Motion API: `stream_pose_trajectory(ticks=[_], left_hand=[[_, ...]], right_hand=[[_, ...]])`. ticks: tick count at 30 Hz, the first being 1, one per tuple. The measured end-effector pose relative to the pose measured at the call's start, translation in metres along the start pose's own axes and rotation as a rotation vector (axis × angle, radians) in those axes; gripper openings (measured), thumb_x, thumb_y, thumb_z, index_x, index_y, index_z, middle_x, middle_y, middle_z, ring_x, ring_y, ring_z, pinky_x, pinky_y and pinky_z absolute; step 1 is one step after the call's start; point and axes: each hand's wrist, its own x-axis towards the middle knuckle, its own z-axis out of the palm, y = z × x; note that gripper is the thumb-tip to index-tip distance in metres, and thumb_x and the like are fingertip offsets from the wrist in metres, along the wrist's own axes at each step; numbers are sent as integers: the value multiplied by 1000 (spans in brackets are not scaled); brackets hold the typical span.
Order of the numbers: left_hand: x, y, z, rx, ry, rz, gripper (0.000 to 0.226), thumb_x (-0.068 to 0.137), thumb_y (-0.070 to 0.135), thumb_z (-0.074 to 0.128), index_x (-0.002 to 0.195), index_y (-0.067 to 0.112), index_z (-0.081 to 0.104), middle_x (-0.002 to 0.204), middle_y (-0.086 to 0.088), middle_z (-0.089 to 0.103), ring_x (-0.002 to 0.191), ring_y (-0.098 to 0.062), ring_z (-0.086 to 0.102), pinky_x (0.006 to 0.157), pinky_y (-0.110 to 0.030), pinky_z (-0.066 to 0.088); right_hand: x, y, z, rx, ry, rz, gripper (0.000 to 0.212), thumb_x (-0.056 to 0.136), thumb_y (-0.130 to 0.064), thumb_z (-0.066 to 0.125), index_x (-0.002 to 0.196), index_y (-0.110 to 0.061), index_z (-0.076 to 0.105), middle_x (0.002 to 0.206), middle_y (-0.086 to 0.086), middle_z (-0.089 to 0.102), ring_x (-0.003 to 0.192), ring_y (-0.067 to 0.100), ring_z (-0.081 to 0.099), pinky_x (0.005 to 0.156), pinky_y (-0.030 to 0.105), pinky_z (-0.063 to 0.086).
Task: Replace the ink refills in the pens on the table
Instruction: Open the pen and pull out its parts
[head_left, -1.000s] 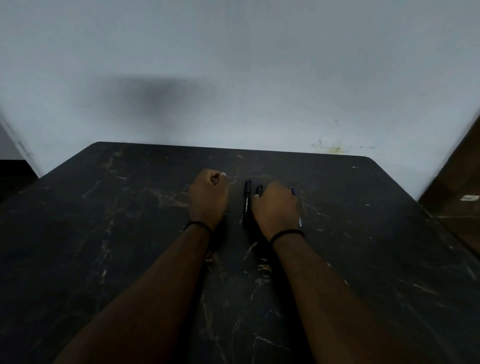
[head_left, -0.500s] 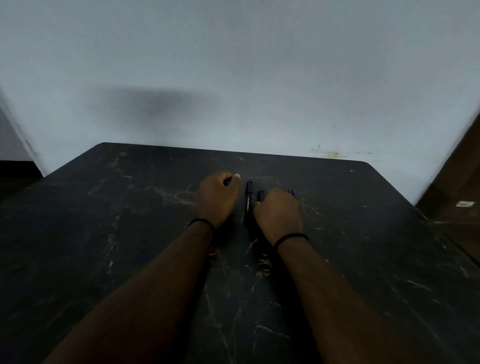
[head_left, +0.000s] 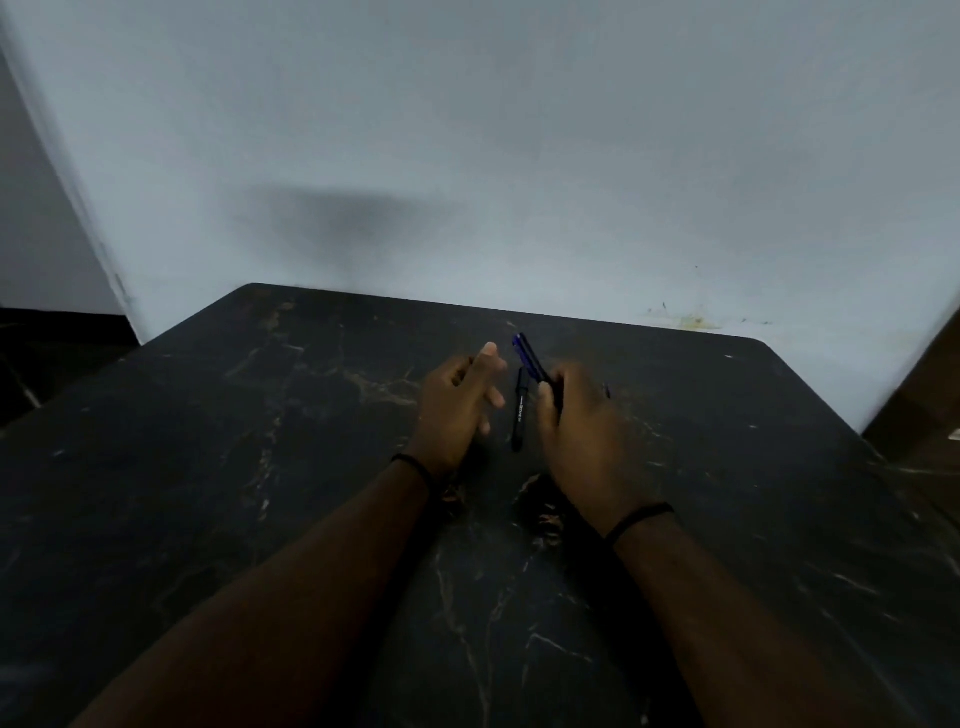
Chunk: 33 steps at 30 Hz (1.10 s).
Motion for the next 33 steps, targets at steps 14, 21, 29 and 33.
stream_pose_trajectory(ticks=[14,21,29,33], left_hand=[[7,2,8,272,10,173,44,101,37,49,64,14,45,61,-15,42,56,-22,40,56,-42,37],[9,0,5,350,23,195,42,104,21,41,63,13,40,59,-5,36,58,-20,36,60,-39,30],[7,2,6,301,26,190,44,104,15,39,60,18,35,61,-9,33,60,-23,32,60,-41,28],[7,5,2,269,57,184,42,104,15,39,62,16,36,62,-9,34,62,-23,32,60,-40,29]], right_hand=[[6,9,12,4,-215,4,25,103,-36,44,83,-22,50,73,-9,48,66,6,47,56,28,30],[3,1,18,-113,-322,91,42,103,-49,33,80,-19,53,73,-4,53,67,15,53,57,32,34],[5,-5,17,-251,-238,69,49,102,-52,30,68,-21,48,63,-5,50,57,11,48,50,30,32],[4,-5,16,-236,-201,89,60,98,-62,31,59,-20,48,54,-4,50,50,10,48,45,26,29]])
